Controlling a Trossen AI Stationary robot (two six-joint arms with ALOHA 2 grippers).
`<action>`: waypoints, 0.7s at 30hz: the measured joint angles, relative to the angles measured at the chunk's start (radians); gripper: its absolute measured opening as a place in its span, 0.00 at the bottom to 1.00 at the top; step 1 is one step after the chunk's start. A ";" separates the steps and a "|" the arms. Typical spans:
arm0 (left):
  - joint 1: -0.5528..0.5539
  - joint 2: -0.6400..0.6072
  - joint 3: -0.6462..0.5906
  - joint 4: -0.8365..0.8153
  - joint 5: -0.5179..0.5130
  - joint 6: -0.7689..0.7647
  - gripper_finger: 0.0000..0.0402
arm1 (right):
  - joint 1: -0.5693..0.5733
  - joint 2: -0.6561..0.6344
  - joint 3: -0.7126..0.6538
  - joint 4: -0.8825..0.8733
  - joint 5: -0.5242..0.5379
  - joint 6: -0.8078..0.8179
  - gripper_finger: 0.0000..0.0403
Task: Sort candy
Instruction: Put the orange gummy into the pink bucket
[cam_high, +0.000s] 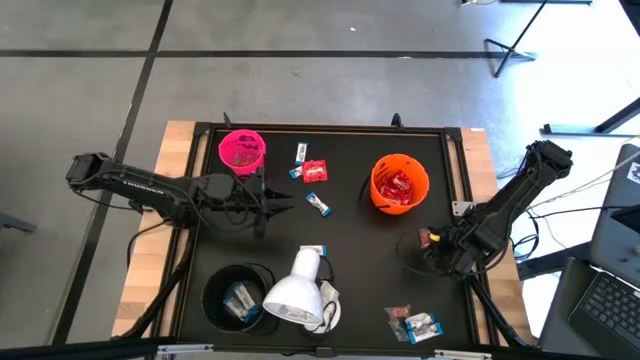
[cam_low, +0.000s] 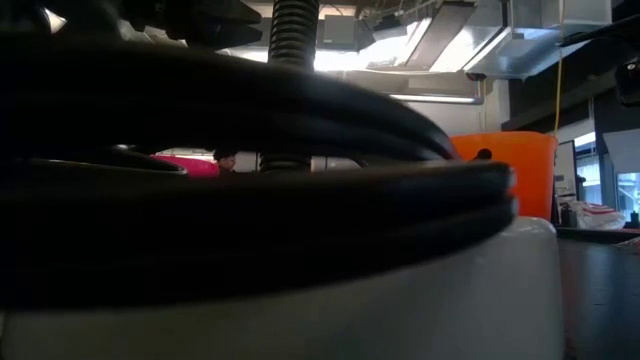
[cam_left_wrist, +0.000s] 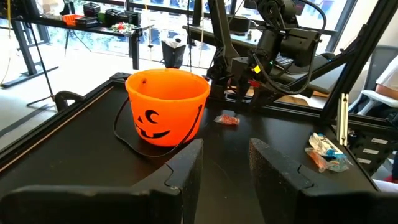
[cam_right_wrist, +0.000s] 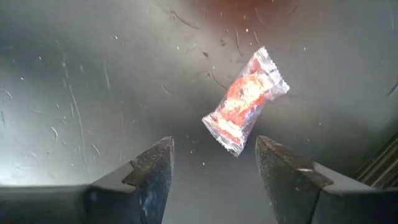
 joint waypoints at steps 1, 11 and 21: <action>0.000 0.000 0.000 0.000 0.000 0.000 0.30 | 0.000 0.000 0.000 0.000 0.009 0.000 0.56; 0.000 0.000 0.000 0.000 0.000 0.000 0.30 | 0.000 0.000 0.000 0.001 0.065 -0.001 0.56; 0.000 0.000 0.000 0.000 0.001 0.000 0.30 | 0.000 0.000 0.000 0.000 0.084 -0.003 0.56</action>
